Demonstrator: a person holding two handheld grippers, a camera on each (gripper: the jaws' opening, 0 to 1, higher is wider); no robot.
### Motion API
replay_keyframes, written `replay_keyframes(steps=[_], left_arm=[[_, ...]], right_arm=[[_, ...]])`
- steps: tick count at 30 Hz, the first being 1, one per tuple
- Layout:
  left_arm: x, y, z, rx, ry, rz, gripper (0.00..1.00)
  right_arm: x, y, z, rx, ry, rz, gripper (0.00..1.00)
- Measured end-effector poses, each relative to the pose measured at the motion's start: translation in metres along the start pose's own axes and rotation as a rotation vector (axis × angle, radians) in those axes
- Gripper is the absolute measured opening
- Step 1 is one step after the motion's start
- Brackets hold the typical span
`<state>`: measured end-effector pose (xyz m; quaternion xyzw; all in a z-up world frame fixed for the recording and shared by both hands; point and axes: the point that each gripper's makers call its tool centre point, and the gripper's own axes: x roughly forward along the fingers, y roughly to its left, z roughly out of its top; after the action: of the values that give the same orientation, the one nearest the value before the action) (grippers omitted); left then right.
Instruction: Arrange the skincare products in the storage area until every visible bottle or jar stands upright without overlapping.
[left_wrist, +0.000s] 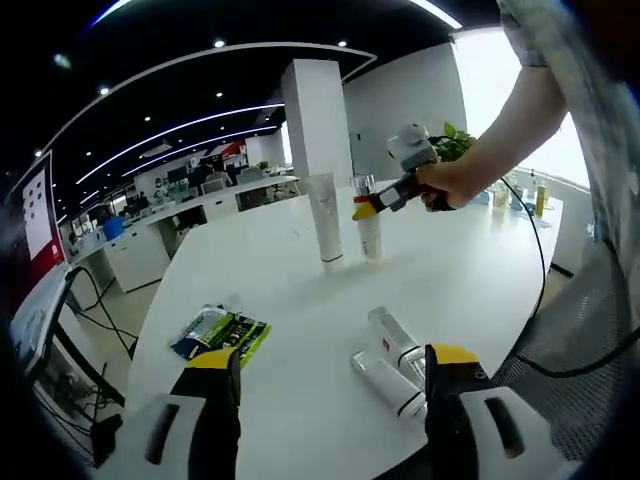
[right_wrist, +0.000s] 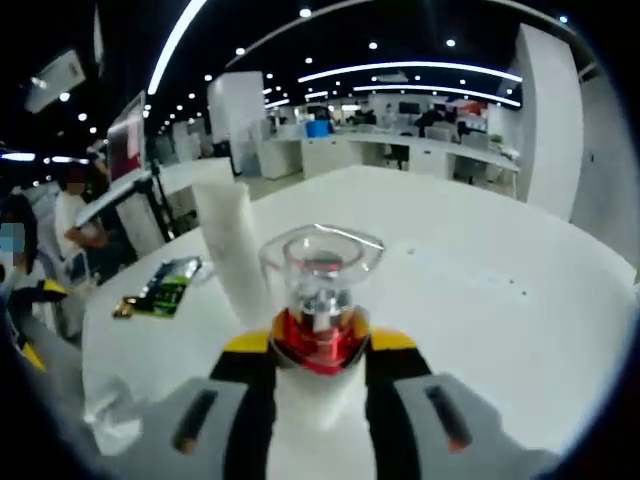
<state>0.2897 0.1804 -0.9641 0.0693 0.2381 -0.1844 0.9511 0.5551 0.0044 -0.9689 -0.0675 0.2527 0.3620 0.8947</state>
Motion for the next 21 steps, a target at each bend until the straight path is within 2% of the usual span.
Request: replay_keyframes(steps=[3, 15, 21], left_arm=[[0.000, -0.002, -0.001, 0.010, 0.002, -0.002, 0.77], [0.000, -0.002, -0.002, 0.014, 0.010, -0.005, 0.77], [0.000, -0.002, -0.002, 0.016, 0.011, -0.005, 0.76]], right_arm=[[0.001, 0.001, -0.004, 0.004, 0.005, 0.003, 0.32], [0.011, 0.005, 0.008, 0.000, -0.076, -0.020, 0.32], [0.019, 0.004, 0.014, -0.014, -0.085, -0.016, 0.32]])
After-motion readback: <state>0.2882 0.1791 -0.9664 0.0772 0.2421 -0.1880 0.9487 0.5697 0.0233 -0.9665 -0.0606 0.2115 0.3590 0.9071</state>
